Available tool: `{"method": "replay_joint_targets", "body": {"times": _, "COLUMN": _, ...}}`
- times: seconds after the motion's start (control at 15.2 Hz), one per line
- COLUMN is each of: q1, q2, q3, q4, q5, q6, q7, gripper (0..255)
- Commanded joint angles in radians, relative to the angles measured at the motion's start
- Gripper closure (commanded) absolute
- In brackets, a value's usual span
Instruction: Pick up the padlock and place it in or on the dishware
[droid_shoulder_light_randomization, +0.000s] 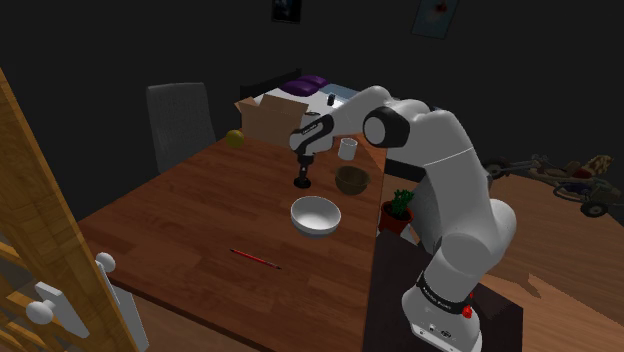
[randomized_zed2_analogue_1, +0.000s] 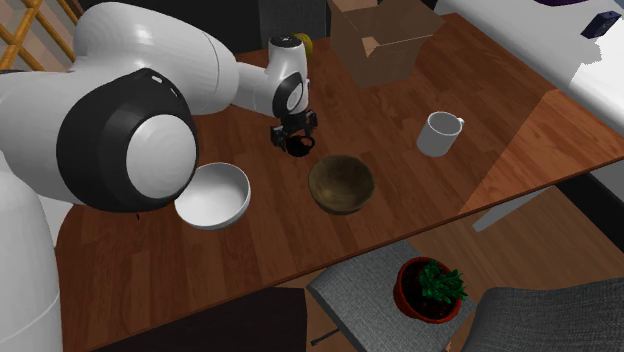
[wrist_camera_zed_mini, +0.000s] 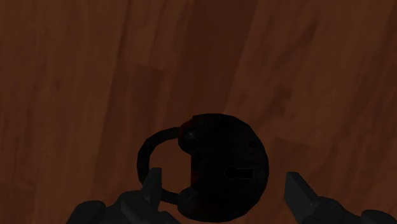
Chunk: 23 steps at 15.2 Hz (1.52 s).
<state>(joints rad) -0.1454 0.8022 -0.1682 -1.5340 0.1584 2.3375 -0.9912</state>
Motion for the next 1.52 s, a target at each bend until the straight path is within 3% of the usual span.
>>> {"method": "replay_joint_targets", "body": {"times": 0.0, "q1": -0.003, "q2": 0.021, "q3": 0.003, "q4": 0.006, "q5": 0.003, "q6": 0.016, "q7": -0.003, "gripper": 0}}
{"method": "replay_joint_targets", "body": {"times": 0.59, "q1": -0.003, "q2": 0.027, "q3": 0.004, "q4": 0.007, "q5": 0.003, "q6": 0.020, "q7": -0.003, "gripper": 0}}
{"method": "replay_joint_targets", "body": {"times": 0.66, "q1": -0.003, "q2": 0.027, "q3": 0.004, "q4": 0.007, "q5": 0.003, "q6": 0.020, "q7": -0.003, "gripper": 255}}
{"method": "replay_joint_targets", "body": {"times": 1.45, "q1": 0.000, "q2": -0.003, "q3": 0.000, "q4": 0.000, "q5": -0.001, "q6": -0.002, "q7": -0.001, "gripper": 255}}
